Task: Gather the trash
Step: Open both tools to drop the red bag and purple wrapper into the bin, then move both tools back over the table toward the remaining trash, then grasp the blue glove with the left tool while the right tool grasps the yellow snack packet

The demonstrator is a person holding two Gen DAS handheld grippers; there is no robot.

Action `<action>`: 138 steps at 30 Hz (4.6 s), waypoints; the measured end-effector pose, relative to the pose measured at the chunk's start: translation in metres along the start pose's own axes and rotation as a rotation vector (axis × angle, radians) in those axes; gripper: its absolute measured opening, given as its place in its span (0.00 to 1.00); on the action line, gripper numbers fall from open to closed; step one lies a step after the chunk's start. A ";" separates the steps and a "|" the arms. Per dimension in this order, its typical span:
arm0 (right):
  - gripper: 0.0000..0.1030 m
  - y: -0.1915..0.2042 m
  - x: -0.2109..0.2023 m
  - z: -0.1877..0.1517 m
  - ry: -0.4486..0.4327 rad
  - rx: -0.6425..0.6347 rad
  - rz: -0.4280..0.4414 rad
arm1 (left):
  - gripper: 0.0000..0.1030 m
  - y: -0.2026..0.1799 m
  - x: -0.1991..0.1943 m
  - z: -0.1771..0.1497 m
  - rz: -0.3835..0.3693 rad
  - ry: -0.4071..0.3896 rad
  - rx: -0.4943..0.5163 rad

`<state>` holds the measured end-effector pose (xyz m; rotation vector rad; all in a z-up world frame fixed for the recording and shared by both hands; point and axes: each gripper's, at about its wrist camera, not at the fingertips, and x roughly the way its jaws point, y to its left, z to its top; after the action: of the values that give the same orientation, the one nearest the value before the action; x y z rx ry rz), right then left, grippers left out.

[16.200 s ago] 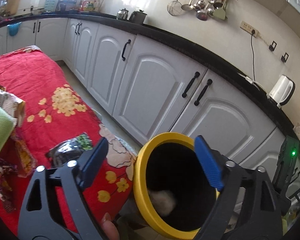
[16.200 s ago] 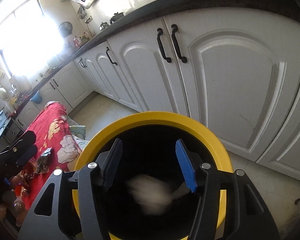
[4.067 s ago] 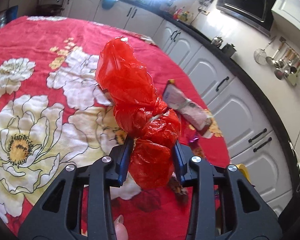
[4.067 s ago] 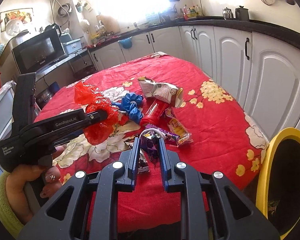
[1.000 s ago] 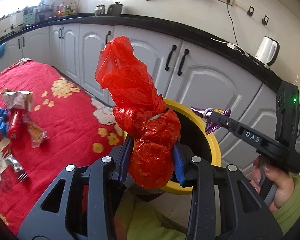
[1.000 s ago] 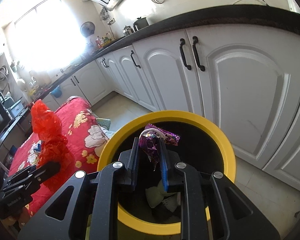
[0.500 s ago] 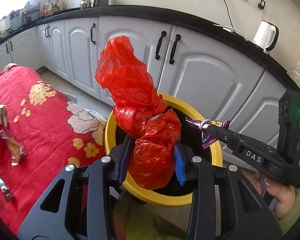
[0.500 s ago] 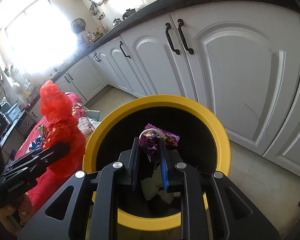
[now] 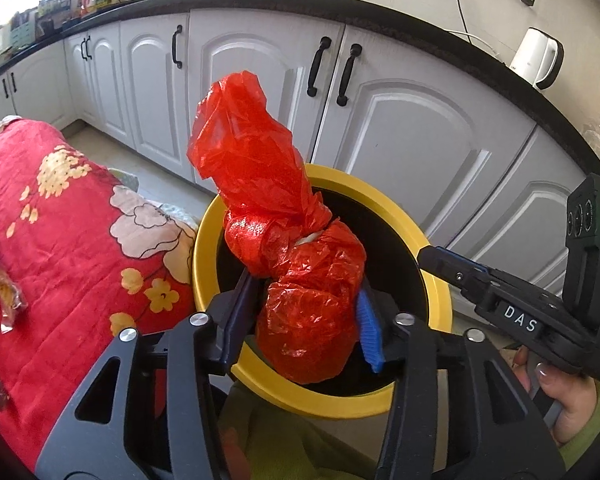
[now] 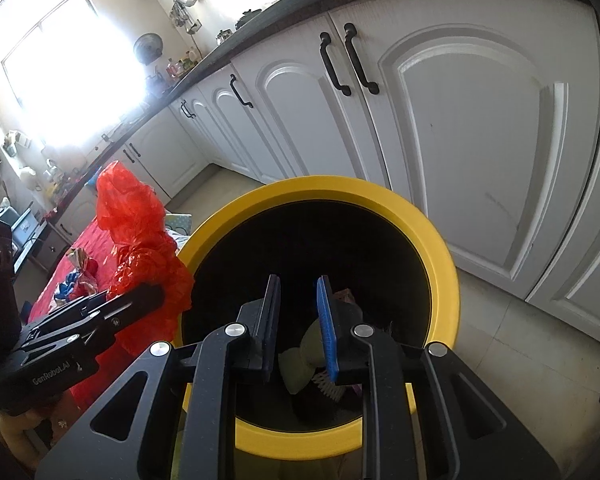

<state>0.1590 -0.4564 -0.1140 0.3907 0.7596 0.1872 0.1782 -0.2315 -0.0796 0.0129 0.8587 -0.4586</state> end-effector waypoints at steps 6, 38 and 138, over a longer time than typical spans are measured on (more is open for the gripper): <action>0.36 -0.003 -0.001 0.000 -0.009 0.021 -0.013 | 0.57 0.002 0.001 -0.003 -0.007 0.011 -0.013; 0.75 0.017 -0.027 0.012 -0.098 -0.002 -0.033 | 0.89 0.033 -0.055 -0.007 0.059 -0.103 -0.112; 0.76 0.288 0.076 -0.025 0.085 -0.525 0.202 | 0.82 0.272 -0.169 -0.054 0.428 -0.342 -0.478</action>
<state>0.1886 -0.1636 -0.0603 -0.0415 0.7230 0.5810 0.1510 0.0891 -0.0376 -0.3088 0.5872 0.1517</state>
